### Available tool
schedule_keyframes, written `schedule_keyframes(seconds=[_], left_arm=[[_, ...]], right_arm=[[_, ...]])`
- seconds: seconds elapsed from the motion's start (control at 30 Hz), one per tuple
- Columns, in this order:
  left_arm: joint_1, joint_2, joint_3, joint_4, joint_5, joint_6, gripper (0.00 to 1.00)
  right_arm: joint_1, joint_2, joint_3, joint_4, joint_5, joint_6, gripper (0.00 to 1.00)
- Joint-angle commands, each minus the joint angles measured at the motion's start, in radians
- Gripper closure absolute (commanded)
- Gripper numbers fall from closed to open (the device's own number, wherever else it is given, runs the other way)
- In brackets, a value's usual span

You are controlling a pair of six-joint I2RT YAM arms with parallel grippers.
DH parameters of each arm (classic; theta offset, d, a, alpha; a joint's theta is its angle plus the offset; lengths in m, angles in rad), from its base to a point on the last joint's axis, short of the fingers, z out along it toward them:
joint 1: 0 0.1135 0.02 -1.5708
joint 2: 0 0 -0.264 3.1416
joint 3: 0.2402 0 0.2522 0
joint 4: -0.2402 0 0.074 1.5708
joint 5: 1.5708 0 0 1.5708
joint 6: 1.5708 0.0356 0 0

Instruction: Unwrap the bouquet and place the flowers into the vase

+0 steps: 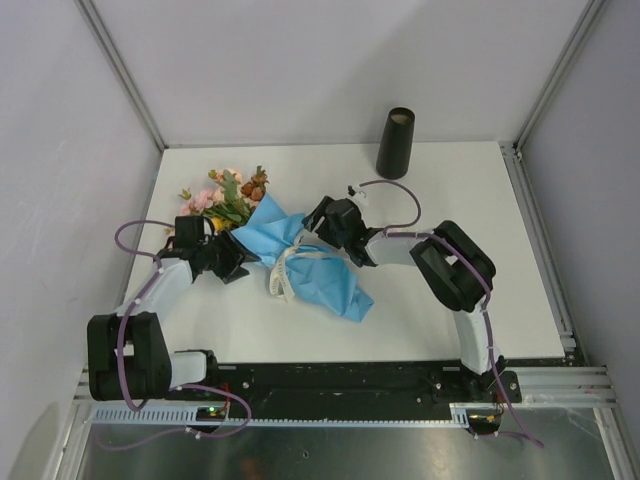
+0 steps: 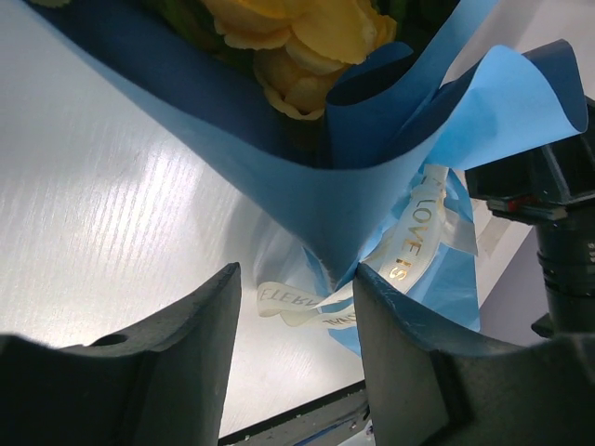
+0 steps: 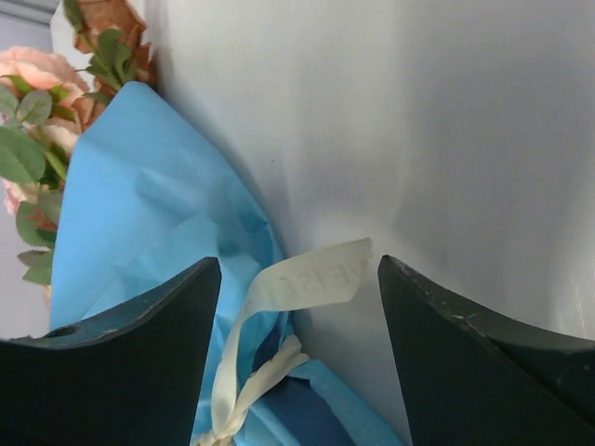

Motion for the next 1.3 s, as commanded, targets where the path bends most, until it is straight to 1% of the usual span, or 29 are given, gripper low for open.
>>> schedule_keyframes(seconds=[0.0,0.17,0.3,0.37,0.47,0.57,0.63,0.7,0.77,0.87,1.07,1.13,1.2,1.27], left_arm=[[0.011,0.000,0.034,0.004,0.022,0.017,0.44],[0.012,-0.001,0.032,0.005,0.015,0.018,0.44],[0.014,0.002,0.033,0.005,0.014,0.018,0.45],[0.014,0.002,0.032,0.004,0.012,0.019,0.45],[0.015,0.002,0.031,0.004,0.006,0.021,0.46],[0.017,0.001,0.033,0.004,-0.004,0.017,0.45],[0.017,0.003,0.039,0.004,-0.010,0.007,0.44],[0.017,0.006,0.048,0.004,-0.016,-0.002,0.42],[0.017,0.010,0.057,0.003,-0.025,-0.013,0.42],[0.017,0.022,0.070,0.005,-0.038,-0.029,0.43],[0.016,0.051,0.080,0.006,-0.046,-0.044,0.49],[0.017,0.053,0.078,0.005,-0.051,-0.045,0.53],[0.017,0.053,0.076,0.007,-0.057,-0.045,0.60],[0.017,0.052,0.074,0.008,-0.066,-0.045,0.72]], right_arm=[[-0.004,0.050,0.046,0.024,0.008,0.142,0.25],[-0.007,0.092,0.047,0.093,-0.031,0.161,0.28],[-0.012,0.110,0.047,0.120,-0.057,0.155,0.35],[-0.013,0.109,0.047,0.122,-0.063,0.150,0.45],[-0.015,0.082,0.040,0.109,-0.045,0.133,0.63],[-0.014,0.032,0.029,0.089,-0.014,0.094,0.77],[-0.014,-0.001,0.023,0.081,0.005,0.055,0.88],[-0.011,-0.031,0.019,0.079,0.013,0.015,0.96],[-0.006,-0.056,0.017,0.079,0.017,-0.022,0.99],[0.010,-0.089,0.015,0.093,0.016,-0.082,1.00],[0.040,-0.159,0.012,0.124,-0.006,-0.208,1.00],[0.048,-0.189,0.005,0.127,-0.012,-0.241,1.00],[0.054,-0.224,-0.011,0.132,-0.008,-0.266,1.00],[0.059,-0.266,-0.032,0.125,0.023,-0.282,1.00]])
